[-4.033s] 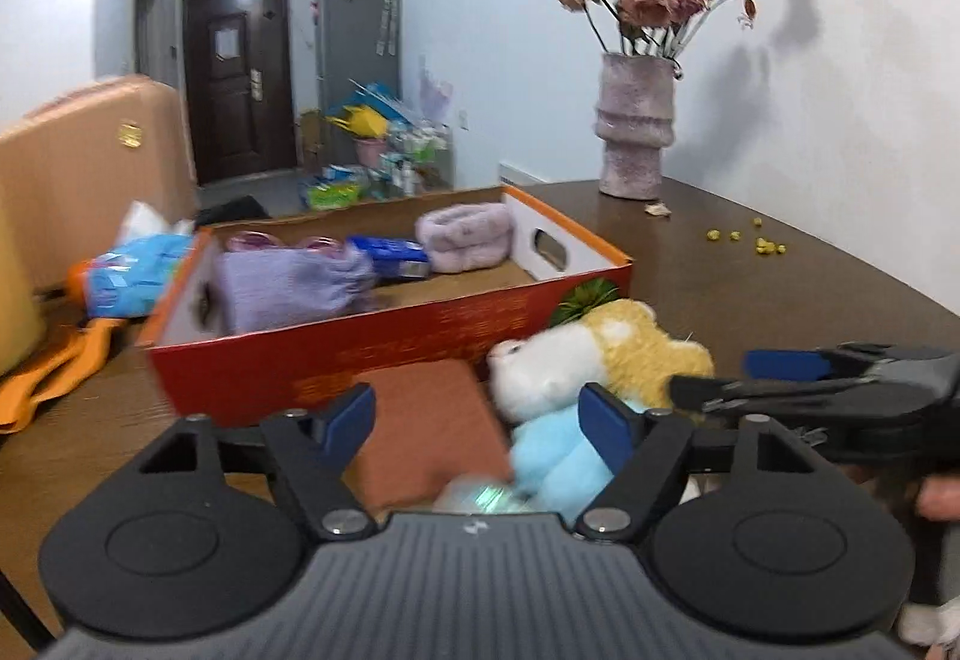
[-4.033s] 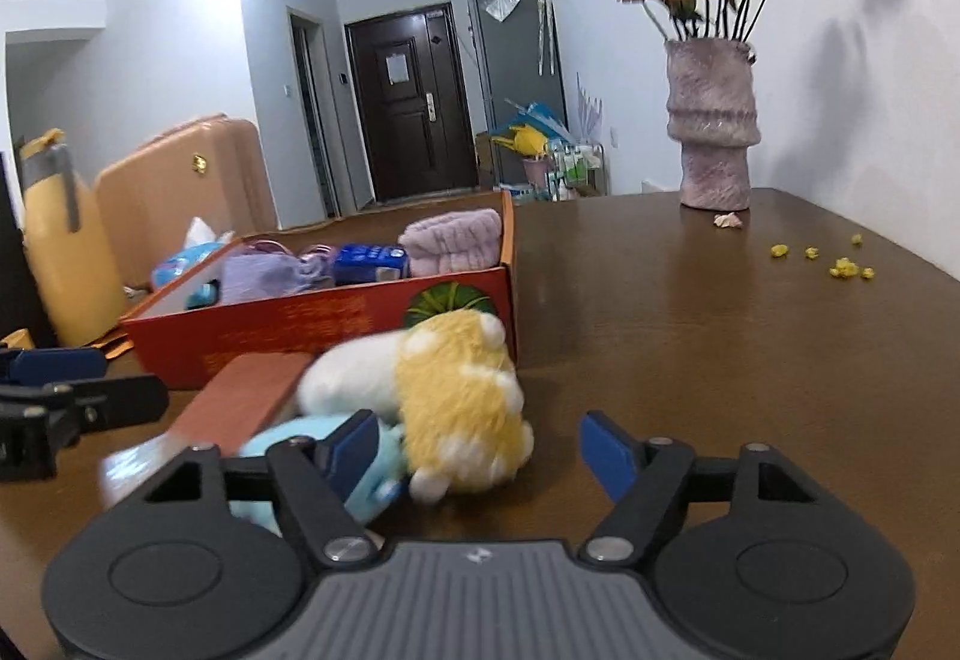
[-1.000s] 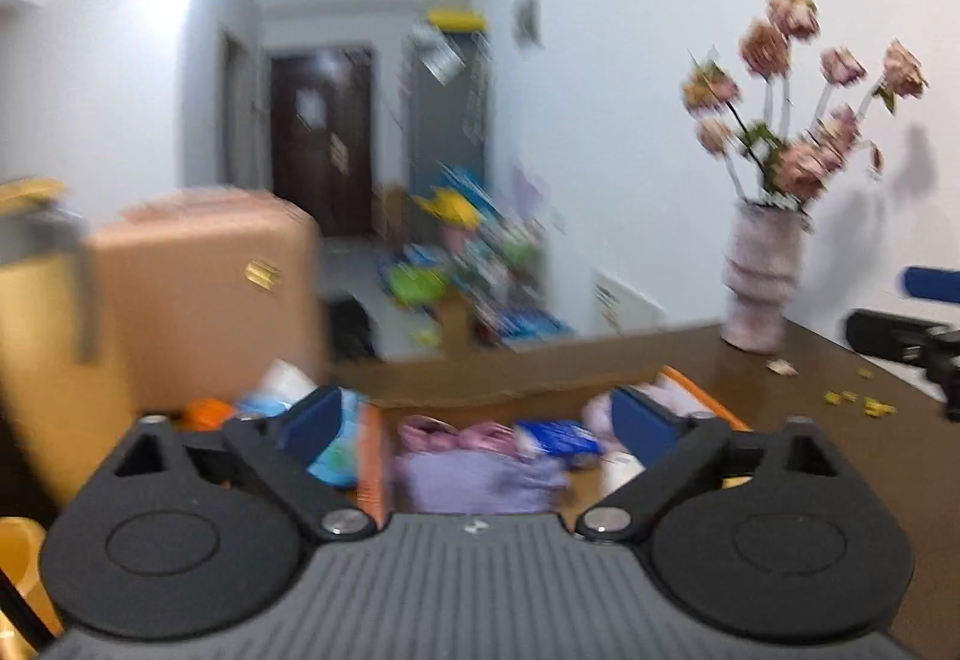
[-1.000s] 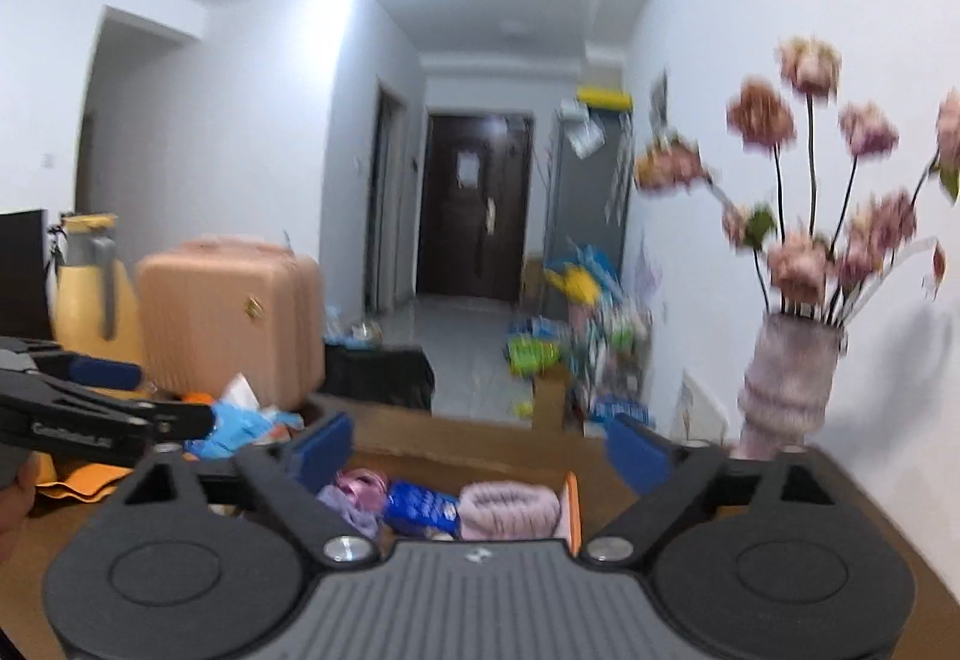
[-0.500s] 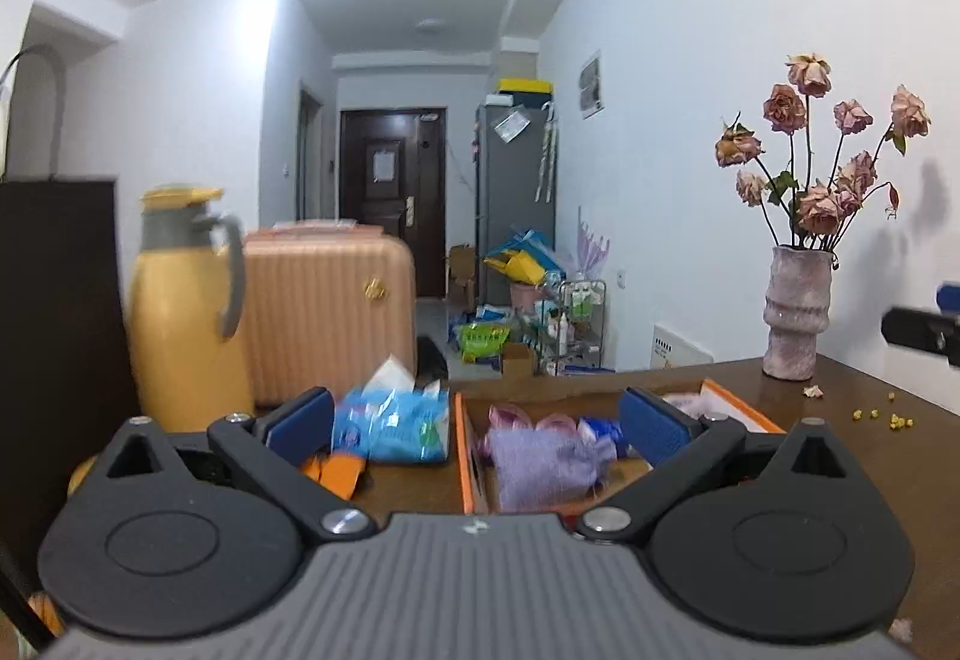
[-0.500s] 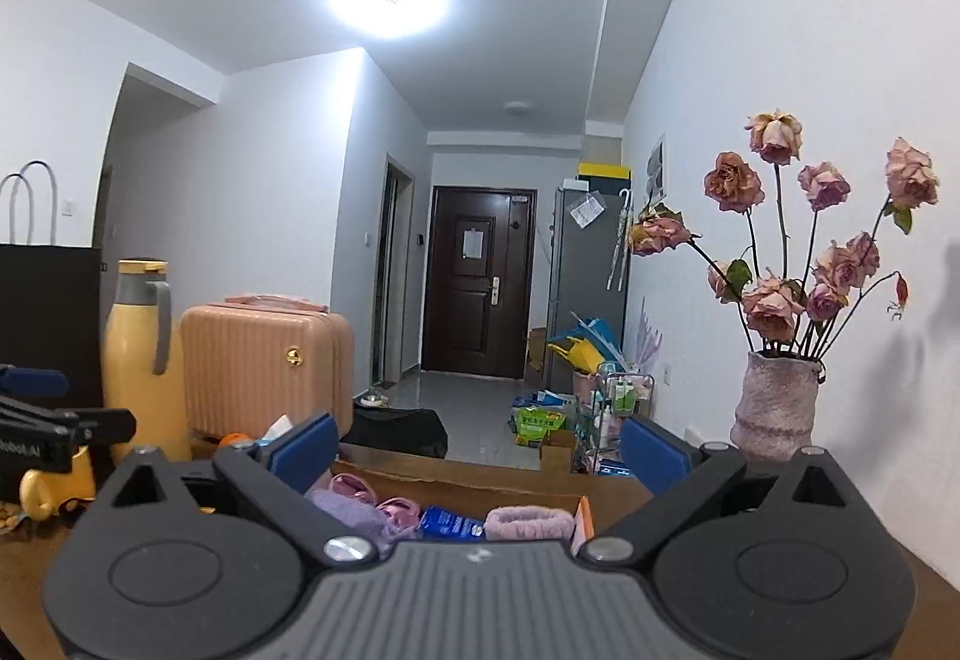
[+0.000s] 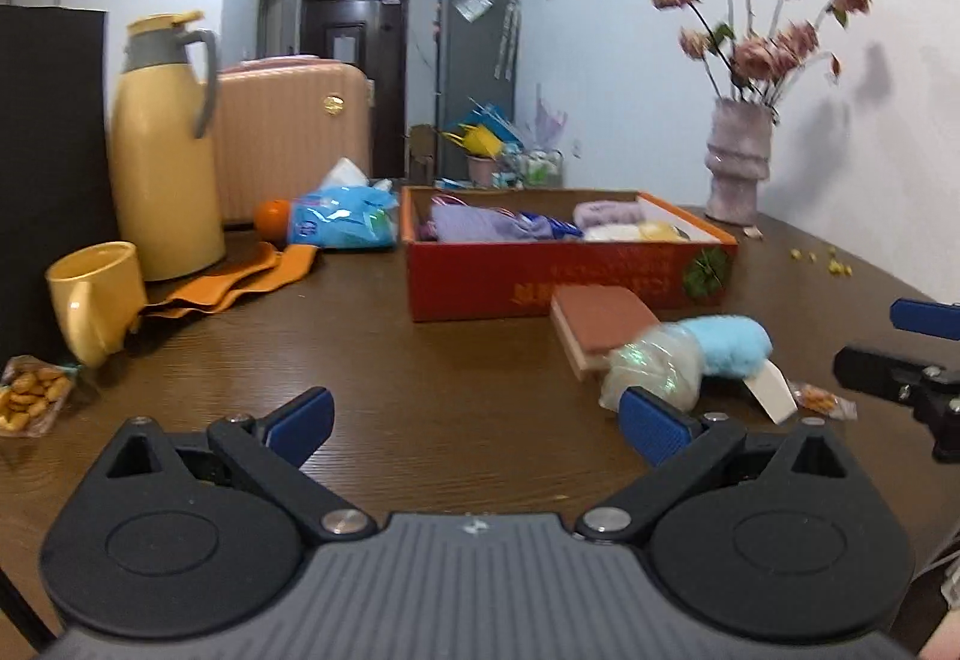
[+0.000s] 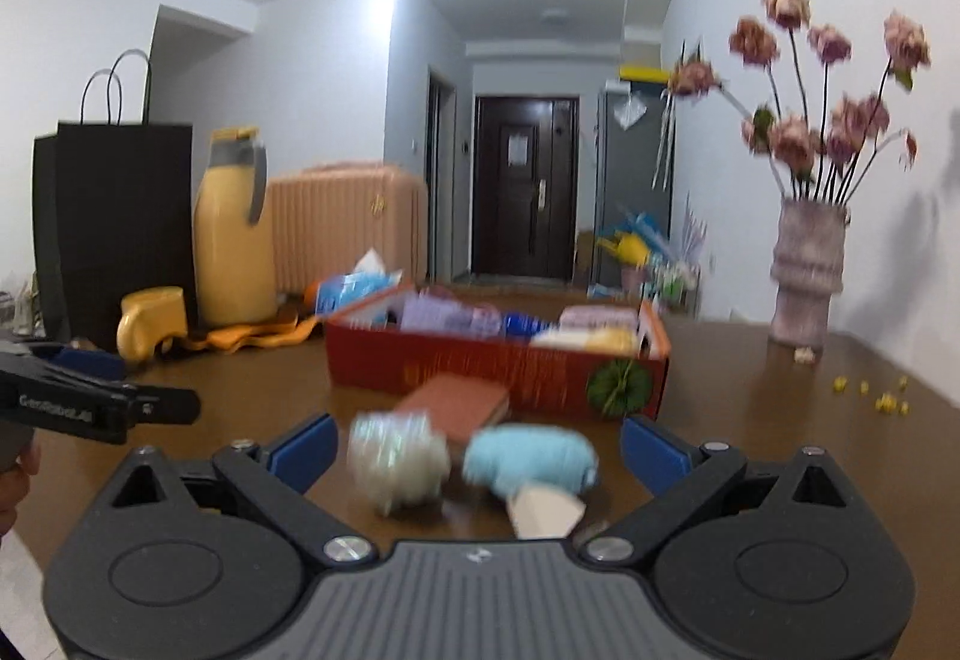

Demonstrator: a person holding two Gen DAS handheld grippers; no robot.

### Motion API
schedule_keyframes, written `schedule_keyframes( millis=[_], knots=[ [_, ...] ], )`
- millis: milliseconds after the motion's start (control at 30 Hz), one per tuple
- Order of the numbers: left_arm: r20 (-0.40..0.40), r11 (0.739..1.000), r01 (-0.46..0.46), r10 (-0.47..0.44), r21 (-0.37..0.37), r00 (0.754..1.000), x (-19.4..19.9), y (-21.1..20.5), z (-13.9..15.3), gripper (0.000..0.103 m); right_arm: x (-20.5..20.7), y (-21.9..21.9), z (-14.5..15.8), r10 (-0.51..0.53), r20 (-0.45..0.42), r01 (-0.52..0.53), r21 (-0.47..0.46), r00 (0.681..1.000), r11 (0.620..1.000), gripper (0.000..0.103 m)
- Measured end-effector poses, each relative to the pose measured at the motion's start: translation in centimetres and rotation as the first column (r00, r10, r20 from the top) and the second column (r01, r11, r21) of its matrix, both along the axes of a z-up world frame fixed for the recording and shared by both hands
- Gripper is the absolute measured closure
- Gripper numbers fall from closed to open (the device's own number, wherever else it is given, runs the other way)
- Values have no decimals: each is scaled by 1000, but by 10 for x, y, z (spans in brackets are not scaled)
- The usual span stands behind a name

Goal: Organize soft objects
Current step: 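Withdraw both tools and move them toward the brown sponge block, then close both grippers on the brown sponge block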

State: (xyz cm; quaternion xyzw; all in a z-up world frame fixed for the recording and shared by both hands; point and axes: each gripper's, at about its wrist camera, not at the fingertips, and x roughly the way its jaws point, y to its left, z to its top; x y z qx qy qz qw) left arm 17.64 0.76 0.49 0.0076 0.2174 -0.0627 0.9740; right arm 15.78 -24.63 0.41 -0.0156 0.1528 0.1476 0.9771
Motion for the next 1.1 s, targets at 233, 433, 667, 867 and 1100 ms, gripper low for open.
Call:
schedule_keyframes(
  millis=[233, 433, 667, 867, 1100],
  knots=[
    [-3, 999, 27, -27, 19, 1000, 28, -18, -1, 0, 22, -9, 3, 3, -27, -1, 82, 1000, 997, 5],
    [-47, 1000, -2, 3, 19, 999, 69, -15, -13, 0, 81, -1, 1, 30, -142, -15, 107, 989, 994, 29],
    [-5, 997, -77, 77, 19, 997, 113, 7, -10, 3, 119, 38, 9, 197, -169, -176, 129, 966, 976, 68],
    [-56, 980, -199, 199, 1, 978, 150, 43, -19, 3, 117, 87, -16, 425, -275, -378, 211, 862, 902, 79],
    [-78, 990, -143, 143, 5, 987, 160, 37, -24, 3, 138, 70, -31, 210, -326, -183, 111, 922, 977, 80]
  ],
)
